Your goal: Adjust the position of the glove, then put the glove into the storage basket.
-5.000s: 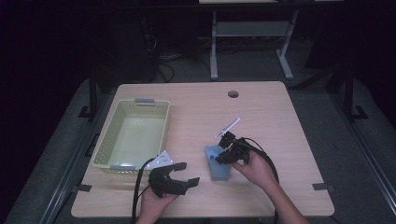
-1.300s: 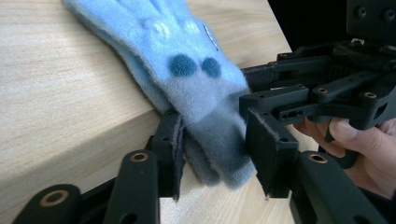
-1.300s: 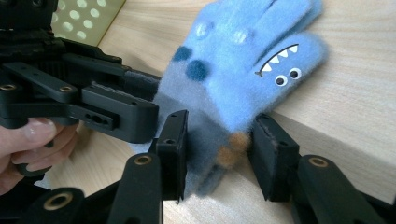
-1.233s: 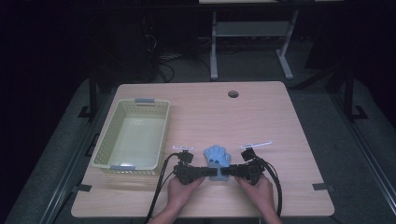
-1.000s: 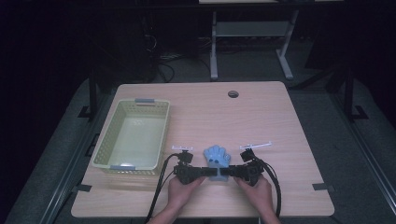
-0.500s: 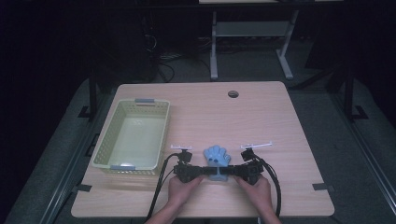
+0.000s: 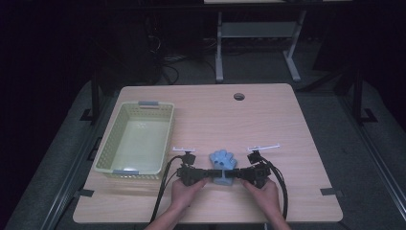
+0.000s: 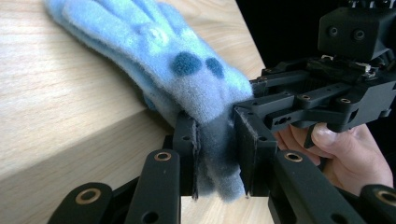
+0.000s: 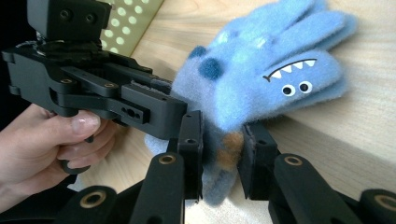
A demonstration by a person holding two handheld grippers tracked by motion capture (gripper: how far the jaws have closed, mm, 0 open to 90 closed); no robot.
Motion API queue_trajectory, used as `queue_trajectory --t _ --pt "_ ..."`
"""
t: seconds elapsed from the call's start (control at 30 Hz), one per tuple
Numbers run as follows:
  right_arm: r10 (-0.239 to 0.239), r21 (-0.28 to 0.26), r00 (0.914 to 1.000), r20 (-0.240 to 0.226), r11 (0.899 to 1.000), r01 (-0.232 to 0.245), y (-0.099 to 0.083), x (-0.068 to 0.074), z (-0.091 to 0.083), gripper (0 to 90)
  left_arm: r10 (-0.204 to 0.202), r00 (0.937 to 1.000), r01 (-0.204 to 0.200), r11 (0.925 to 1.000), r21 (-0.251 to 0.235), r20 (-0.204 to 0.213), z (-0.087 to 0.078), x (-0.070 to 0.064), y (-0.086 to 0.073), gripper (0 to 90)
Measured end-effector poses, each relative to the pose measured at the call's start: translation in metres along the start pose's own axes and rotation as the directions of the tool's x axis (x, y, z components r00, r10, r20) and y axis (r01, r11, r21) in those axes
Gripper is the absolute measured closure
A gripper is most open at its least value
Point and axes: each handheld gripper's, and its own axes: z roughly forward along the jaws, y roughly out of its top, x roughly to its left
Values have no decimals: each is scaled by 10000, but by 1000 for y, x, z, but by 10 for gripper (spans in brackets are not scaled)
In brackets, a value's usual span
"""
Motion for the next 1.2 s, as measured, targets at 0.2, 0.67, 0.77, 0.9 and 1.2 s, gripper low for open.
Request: queue_trajectory --t 0.2,0.67,0.77,0.9,1.2 --pt "-177 -186 9997 -141 9997 174 4 5 -11 730 335 9993 -333 9994 -118 163 -4 -13 5 711" --pt "-600 -252 9980 -214 9979 595 15 20 -19 729 677 9976 -673 9971 -351 111 -17 -26 11 711" --pt "-676 -236 9975 -227 9975 671 17 24 -18 729 695 9975 -690 9969 -387 117 -21 -27 12 711" --pt "-806 -267 9965 -233 9964 800 22 29 -18 729 822 9965 -816 9955 -482 121 -26 -29 15 711" --pt "-1012 -154 9946 -225 9948 1009 30 42 -18 728 1063 9943 -1054 9923 -654 112 -39 -34 17 711"
